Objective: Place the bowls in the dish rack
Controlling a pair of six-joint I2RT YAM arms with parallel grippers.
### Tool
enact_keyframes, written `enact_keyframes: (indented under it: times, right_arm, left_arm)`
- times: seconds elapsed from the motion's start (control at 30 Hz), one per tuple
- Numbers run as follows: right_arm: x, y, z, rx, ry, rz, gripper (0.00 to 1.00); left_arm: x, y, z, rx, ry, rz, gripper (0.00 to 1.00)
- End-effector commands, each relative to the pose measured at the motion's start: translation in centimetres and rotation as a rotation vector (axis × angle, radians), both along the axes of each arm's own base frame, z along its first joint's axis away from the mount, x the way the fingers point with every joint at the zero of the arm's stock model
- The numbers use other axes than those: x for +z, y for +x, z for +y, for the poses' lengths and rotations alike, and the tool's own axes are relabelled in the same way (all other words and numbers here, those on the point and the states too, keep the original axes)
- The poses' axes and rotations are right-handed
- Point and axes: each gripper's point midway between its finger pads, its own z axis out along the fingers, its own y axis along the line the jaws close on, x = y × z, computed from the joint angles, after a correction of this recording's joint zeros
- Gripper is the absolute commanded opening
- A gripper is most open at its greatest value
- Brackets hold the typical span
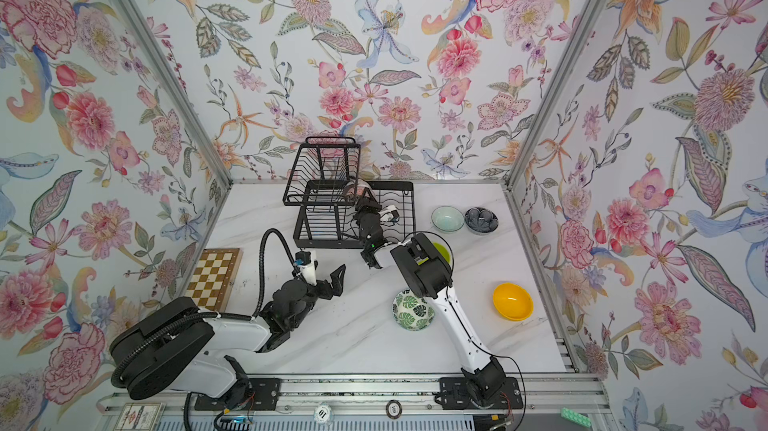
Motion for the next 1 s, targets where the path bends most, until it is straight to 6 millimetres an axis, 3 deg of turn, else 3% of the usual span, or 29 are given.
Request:
enact_keyframes:
  times: [0.0, 0.47, 0.97]
  right_arm:
    - [-6.8, -0.4, 0.1, -0.022, -0.094, 0.172, 0.08]
    - [-7.6, 0.2, 1.5, -0.021, -0.089, 0.245, 0.12]
    - [-7.9, 0.0, 1.0, 0.013, -0.127, 0.303, 0.12]
  left_arm:
    - [0.7, 0.1, 0.8, 0.034, -0.027, -0.018, 0.99]
    - [0.8, 0.0, 1.1, 0.040, -0.029, -0.019, 0.99]
    - [0.7, 0.0, 1.1, 0.041, -0.021, -0.014, 0.99]
